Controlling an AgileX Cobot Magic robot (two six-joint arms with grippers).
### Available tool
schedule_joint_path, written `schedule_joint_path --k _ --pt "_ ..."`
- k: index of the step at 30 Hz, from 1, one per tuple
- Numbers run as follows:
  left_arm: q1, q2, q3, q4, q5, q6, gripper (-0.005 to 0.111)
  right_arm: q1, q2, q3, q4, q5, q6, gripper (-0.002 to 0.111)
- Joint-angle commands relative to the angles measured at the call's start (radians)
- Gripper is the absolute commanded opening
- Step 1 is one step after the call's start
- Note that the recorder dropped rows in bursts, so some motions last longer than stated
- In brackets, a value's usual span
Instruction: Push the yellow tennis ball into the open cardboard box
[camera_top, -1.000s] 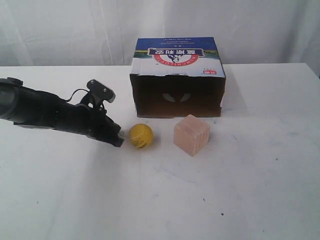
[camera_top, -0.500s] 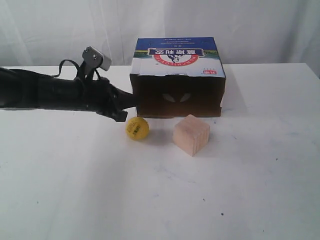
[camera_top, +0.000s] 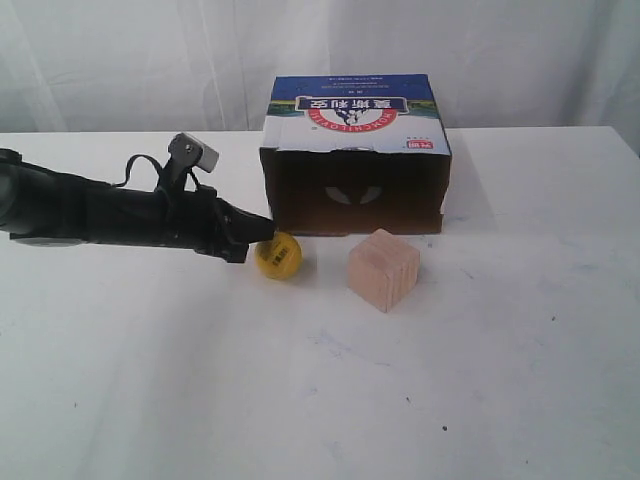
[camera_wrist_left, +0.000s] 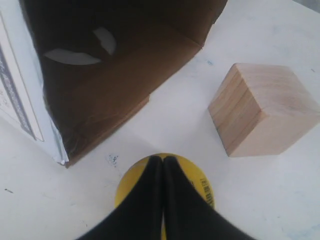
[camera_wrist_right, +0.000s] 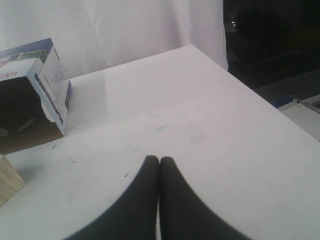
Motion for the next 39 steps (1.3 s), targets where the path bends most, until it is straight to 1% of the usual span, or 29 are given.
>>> schedule_joint_path --k 1,11,15,18,20,22,23,26,28,32,35,39 --pt "-0.003 0.007 -0.001 -0.023 0.007 0.16 0.0 -0.01 -0.005 -0.001 -0.009 -0.001 0.004 0.0" --pt "-0.002 0.001 -0.022 -0.023 0.014 0.16 0.0 -0.01 -0.005 -0.001 -0.009 -0.001 0.004 0.0" --pt "0.023 -0.044 -0.049 -0.023 0.036 0.149 0.0 -0.01 -0.005 -0.001 -0.009 -0.001 0.004 0.0" --pt "0.055 -0.082 -0.042 -0.019 0.08 0.01 0.0 -0.01 -0.005 -0.001 -0.009 -0.001 0.004 0.0" --pt "0.071 -0.089 -0.017 0.103 0.121 -0.085 0.0 -0.01 -0.005 -0.001 -0.009 -0.001 0.004 0.0" --pt "0.075 -0.09 0.018 0.163 0.131 -0.101 0.0 -0.01 -0.005 -0.001 -0.009 -0.001 0.004 0.0" --pt "0.075 -0.088 0.041 0.153 0.126 -0.095 0.0 -0.01 -0.005 -0.001 -0.009 -0.001 0.004 0.0" --pt "0.075 -0.07 0.081 0.081 0.141 -0.004 0.0 -0.01 -0.005 -0.001 -0.009 -0.001 0.004 0.0" --pt "0.075 -0.055 0.087 0.042 0.168 0.027 0.0 -0.01 -0.005 -0.001 -0.009 -0.001 0.004 0.0" --pt "0.075 -0.029 0.087 -0.022 0.179 0.07 0.0 -0.01 -0.005 -0.001 -0.009 -0.001 0.004 0.0" --pt "0.075 -0.007 0.082 -0.023 0.18 0.145 0.0 -0.01 -0.005 -0.001 -0.009 -0.001 0.004 0.0" --pt "0.075 0.025 0.048 -0.023 0.18 0.161 0.0 -0.01 -0.005 -0.001 -0.009 -0.001 0.004 0.0"
